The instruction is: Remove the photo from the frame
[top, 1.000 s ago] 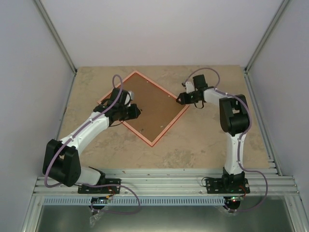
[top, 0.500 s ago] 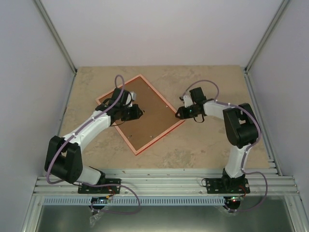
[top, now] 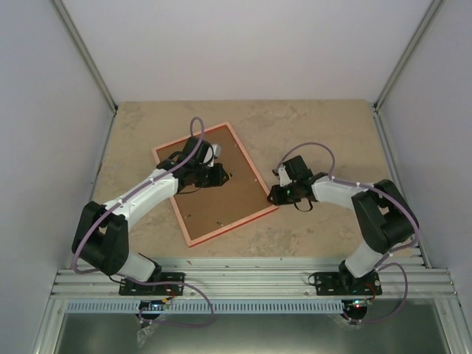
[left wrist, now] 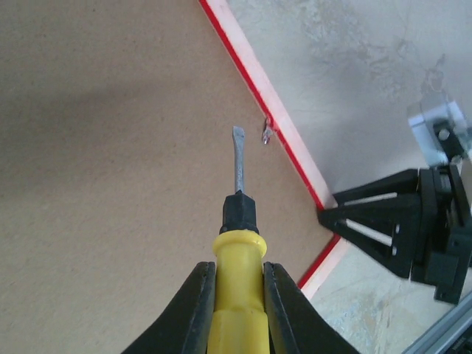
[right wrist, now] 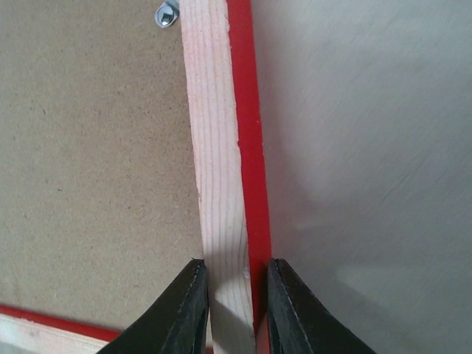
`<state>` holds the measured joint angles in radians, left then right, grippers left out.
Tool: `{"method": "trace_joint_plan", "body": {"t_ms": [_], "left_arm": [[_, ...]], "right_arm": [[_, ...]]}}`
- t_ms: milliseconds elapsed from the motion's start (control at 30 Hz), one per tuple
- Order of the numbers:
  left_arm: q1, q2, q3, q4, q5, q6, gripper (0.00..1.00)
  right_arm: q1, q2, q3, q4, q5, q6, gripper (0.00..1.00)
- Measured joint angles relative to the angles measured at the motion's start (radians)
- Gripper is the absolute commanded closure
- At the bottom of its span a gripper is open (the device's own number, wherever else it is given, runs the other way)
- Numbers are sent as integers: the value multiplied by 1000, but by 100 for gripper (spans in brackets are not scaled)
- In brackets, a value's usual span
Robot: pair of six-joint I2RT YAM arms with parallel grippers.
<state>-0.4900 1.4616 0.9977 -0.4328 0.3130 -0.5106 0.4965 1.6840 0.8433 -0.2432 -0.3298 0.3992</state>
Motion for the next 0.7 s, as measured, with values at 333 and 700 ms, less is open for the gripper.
{"method": "trace_joint_plan", "body": {"t_ms": [333, 700], "left_arm": [[-57, 23, 0, 13, -1, -11, 100], [-79, 23, -13, 14, -5, -14, 100]], "right_arm": [[158, -111, -97, -31, 80, 159, 66], [153, -124, -26, -48, 126, 141, 53]]}}
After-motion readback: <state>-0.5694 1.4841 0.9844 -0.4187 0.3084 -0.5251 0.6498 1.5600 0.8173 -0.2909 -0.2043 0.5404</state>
